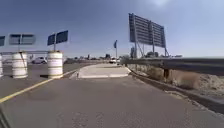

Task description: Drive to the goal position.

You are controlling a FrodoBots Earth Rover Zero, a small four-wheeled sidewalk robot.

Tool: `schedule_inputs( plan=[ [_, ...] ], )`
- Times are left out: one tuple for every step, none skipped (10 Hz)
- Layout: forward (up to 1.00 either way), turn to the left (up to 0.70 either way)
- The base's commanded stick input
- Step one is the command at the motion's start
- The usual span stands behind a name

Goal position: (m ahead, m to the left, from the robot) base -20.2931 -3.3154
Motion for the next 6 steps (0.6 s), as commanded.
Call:
schedule_inputs(
  plan=[
    [0.00, 0.00],
    [0.00, 0.00],
    [0.00, 0.00],
    [0.00, 0.00],
    [-0.11, 0.00],
    [-0.36, 0.00]
  ],
)
